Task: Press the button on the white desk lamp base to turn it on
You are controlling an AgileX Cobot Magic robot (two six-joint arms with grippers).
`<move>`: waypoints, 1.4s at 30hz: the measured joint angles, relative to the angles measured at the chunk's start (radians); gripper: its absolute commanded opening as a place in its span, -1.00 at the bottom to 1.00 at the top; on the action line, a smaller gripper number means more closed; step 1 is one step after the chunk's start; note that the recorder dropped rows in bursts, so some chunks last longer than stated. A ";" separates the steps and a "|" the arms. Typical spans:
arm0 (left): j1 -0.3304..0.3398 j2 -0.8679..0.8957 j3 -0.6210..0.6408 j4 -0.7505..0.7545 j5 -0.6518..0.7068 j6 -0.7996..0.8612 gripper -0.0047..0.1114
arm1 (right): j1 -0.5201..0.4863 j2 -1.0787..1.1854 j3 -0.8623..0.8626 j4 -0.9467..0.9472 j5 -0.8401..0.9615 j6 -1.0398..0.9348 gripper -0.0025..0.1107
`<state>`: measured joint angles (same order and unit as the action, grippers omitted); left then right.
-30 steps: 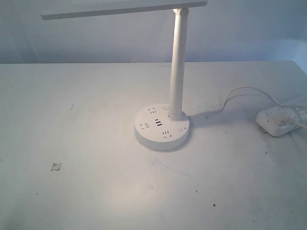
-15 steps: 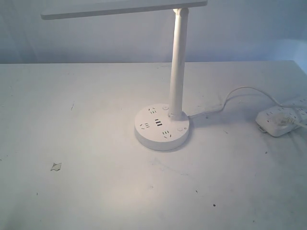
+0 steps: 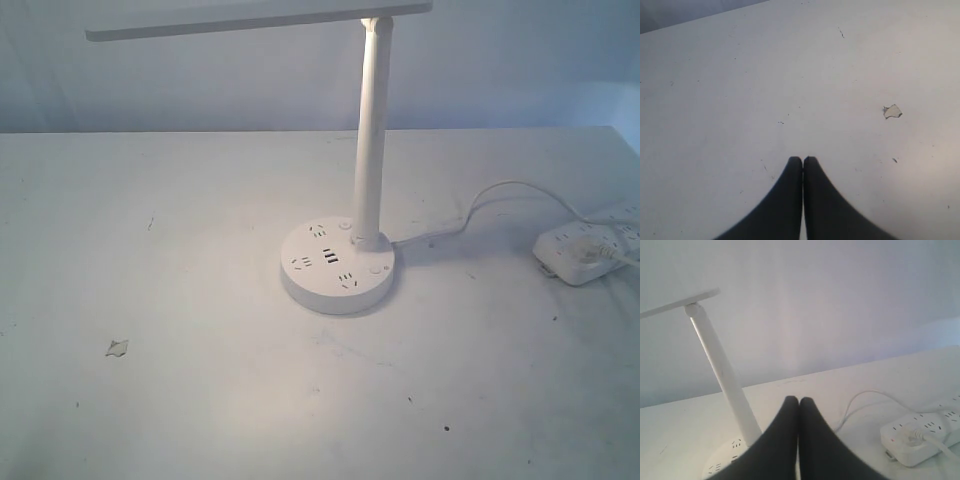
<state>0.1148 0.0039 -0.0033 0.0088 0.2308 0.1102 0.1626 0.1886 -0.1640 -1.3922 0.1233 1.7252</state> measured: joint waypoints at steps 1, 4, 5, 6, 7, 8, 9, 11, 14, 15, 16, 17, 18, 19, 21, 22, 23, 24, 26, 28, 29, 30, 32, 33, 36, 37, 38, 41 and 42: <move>0.000 0.000 0.000 0.000 0.000 0.000 -0.92 | 0.000 0.000 0.000 0.000 0.000 0.000 -0.96; 0.000 0.000 0.000 0.000 0.000 0.000 -0.92 | 0.000 0.000 0.000 0.000 0.000 0.001 -0.96; 0.000 0.000 0.000 0.000 0.000 0.000 -0.92 | 0.000 0.000 0.000 0.000 0.000 0.002 -0.96; 0.000 0.000 0.000 0.000 0.000 0.000 -0.92 | 0.000 0.000 0.000 0.000 0.002 0.002 -0.96; 0.000 0.000 0.000 0.000 0.000 0.000 -0.92 | 0.000 -0.002 0.000 0.000 0.002 0.002 -0.96; 0.000 0.000 0.000 0.000 0.000 0.000 -0.92 | -0.018 -0.016 0.000 0.000 0.000 0.002 -0.96; 0.000 0.000 0.000 0.000 0.000 0.000 -0.92 | -0.036 -0.024 0.000 0.000 -0.002 0.002 -0.96; 0.000 0.000 0.000 0.000 0.000 0.000 -0.92 | -0.125 -0.054 0.000 0.000 -0.002 0.002 -0.96; 0.000 0.000 0.000 0.000 0.000 0.000 -0.92 | -0.269 -0.112 0.000 0.000 -0.002 0.002 -0.96; 0.000 0.000 0.000 0.000 0.000 0.000 -0.92 | -0.336 -0.136 0.000 0.000 -0.002 0.002 -0.96; 0.000 0.000 0.000 0.000 0.000 0.000 -0.92 | -0.366 -0.147 0.000 0.000 -0.002 0.002 -0.96; 0.000 0.000 0.000 0.000 0.000 0.000 -0.92 | -0.403 -0.160 0.000 0.000 -0.002 0.002 -0.96; 0.000 0.000 0.000 0.000 0.000 0.000 -0.92 | -0.410 -0.163 0.000 0.000 -0.002 0.002 -0.96; 0.000 0.000 0.000 0.000 0.000 0.000 -0.92 | -0.417 -0.165 0.000 0.000 -0.002 0.002 -0.96; 0.000 0.000 0.000 0.000 0.000 0.000 -0.92 | -0.420 -0.165 0.000 0.000 -0.002 0.002 -0.96; 0.000 0.000 0.000 0.000 0.000 0.000 -0.92 | -0.420 -0.165 0.000 0.000 -0.002 0.002 -0.96; 0.000 0.000 0.000 0.000 0.000 0.000 -0.92 | -0.420 -0.165 0.000 0.000 -0.002 0.002 -0.96; 0.000 0.000 0.000 0.000 0.000 0.000 -0.92 | -0.420 -0.170 0.000 0.000 -0.002 0.002 -0.96; 0.000 0.000 0.000 0.000 0.000 0.000 -0.92 | -0.420 -0.181 0.002 -0.005 -0.002 0.002 -0.96; 0.000 0.000 0.000 0.000 0.000 0.000 -0.92 | -0.420 -0.185 0.034 -0.020 0.012 0.002 -0.96; 0.000 0.000 0.000 0.000 0.000 0.000 -0.92 | -0.420 -0.185 0.049 -0.022 0.023 0.002 -0.96; 0.000 0.000 0.000 0.000 0.000 0.000 -0.92 | -0.420 -0.185 0.066 -0.024 0.037 0.002 -0.96; 0.000 0.000 0.000 0.000 0.000 0.000 -0.92 | -0.420 -0.185 0.096 -0.024 0.071 0.002 -0.96; 0.000 0.000 0.000 0.000 0.000 0.000 -0.92 | -0.420 -0.185 0.110 -0.024 0.087 0.002 -0.96; 0.000 0.000 0.000 0.000 0.000 0.000 -0.92 | -0.420 -0.185 0.145 -0.022 0.128 0.002 -0.96; 0.000 0.000 0.000 0.000 0.000 0.000 -0.92 | -0.420 -0.185 0.154 -0.015 0.138 0.002 -0.96; 0.000 0.000 0.000 0.000 0.000 0.000 -0.92 | -0.420 -0.185 0.158 -0.004 0.149 0.002 -0.96; 0.000 0.000 0.000 0.000 0.000 0.000 -0.92 | -0.420 -0.185 0.158 0.028 0.166 -0.003 -0.96; 0.000 0.000 0.000 0.000 0.000 0.000 -0.92 | -0.420 -0.185 0.158 0.034 0.178 -0.006 -0.96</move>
<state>0.1148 0.0039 -0.0033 0.0088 0.2308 0.1102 -0.2571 0.0037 -0.0056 -1.3581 0.3017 1.7188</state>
